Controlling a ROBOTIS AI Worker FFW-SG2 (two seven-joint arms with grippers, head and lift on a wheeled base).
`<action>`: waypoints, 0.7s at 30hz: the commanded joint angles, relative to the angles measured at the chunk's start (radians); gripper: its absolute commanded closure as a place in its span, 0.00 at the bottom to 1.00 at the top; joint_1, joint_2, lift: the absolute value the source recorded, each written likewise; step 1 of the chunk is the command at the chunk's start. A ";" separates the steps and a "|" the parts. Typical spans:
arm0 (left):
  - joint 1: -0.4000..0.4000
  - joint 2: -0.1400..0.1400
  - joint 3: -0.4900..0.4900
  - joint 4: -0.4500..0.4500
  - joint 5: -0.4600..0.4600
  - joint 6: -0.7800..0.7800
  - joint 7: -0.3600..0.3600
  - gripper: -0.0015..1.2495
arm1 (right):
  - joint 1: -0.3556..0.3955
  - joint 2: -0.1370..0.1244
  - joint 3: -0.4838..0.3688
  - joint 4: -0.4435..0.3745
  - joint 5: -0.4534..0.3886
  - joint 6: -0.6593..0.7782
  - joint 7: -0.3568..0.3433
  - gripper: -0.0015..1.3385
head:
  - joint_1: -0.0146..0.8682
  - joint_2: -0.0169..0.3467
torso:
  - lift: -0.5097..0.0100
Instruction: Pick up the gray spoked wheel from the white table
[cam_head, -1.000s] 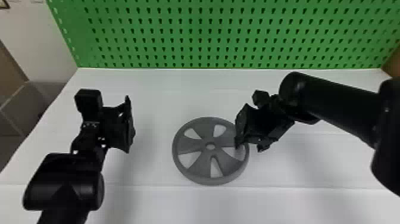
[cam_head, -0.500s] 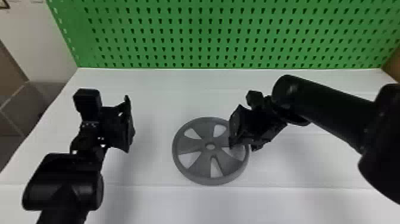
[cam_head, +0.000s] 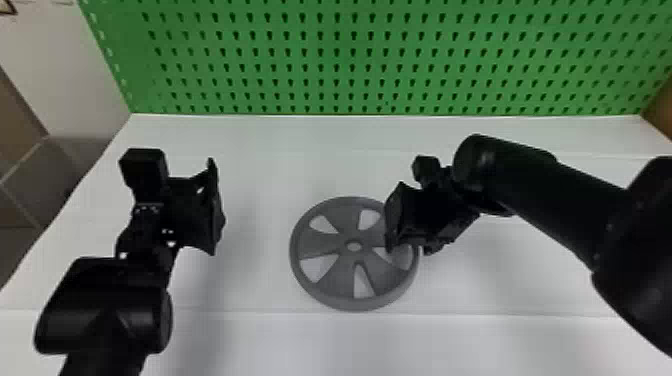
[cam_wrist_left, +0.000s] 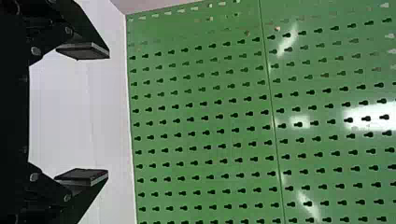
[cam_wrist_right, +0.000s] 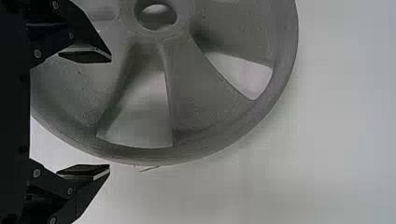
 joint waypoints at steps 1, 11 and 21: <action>0.004 0.000 0.007 -0.005 0.006 0.000 0.002 0.29 | 0.003 -0.001 -0.021 -0.004 0.042 -0.003 0.000 0.32 | 0.90 0.20 | 0.98; 0.008 0.025 -0.007 -0.022 0.036 0.003 0.008 0.29 | 0.004 -0.018 -0.049 -0.026 0.129 -0.062 0.100 0.32 | 0.90 0.20 | 0.98; 0.001 0.054 -0.020 -0.031 0.093 0.095 0.008 0.29 | 0.010 -0.030 -0.130 -0.049 0.247 -0.096 0.129 0.32 | 0.90 0.20 | 0.98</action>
